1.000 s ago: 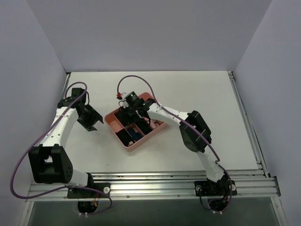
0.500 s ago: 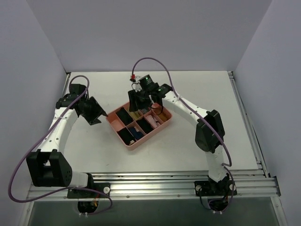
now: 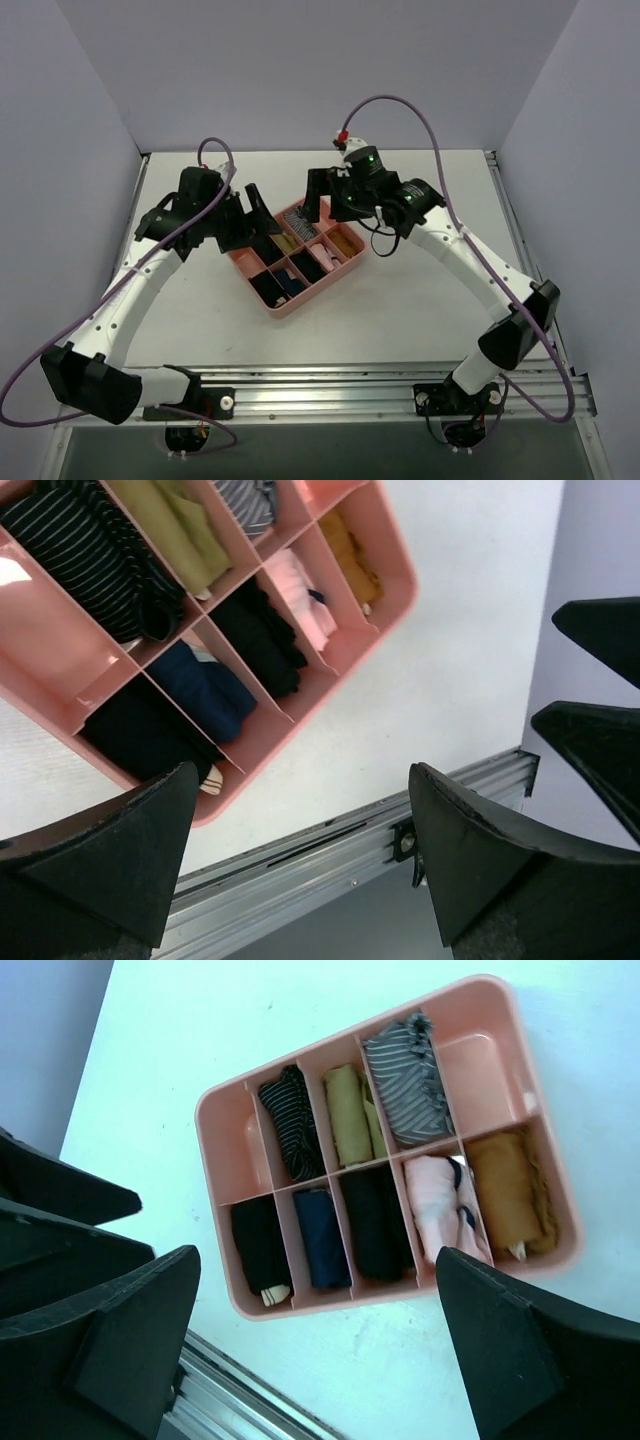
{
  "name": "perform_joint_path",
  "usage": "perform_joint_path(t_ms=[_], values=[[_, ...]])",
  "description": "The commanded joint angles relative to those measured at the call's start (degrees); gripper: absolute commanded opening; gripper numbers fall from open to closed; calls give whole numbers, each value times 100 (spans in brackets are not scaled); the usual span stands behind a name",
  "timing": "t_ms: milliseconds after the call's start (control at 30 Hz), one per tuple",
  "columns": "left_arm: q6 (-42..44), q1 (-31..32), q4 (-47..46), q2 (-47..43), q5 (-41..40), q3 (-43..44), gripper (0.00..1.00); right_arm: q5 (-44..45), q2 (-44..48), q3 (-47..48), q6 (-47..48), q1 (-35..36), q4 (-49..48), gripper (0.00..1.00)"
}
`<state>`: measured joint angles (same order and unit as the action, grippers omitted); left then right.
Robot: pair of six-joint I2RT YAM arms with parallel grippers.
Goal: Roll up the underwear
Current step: Place the rolled underwear into the container
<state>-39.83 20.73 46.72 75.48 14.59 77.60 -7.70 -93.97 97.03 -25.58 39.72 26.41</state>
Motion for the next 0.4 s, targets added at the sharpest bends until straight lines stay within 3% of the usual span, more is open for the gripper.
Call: perform_joint_path(t_ms=[0, 167, 367], values=[[107, 45, -444, -543, 228, 159, 94, 971, 897, -482, -630, -35, 224, 100], [72, 63, -726, -868, 413, 62, 94, 1016, 1627, -1274, -860, -9, -40, 100], [256, 71, -515, -834, 624, 246, 94, 1016, 1856, -1459, -808, 9, -22, 100]])
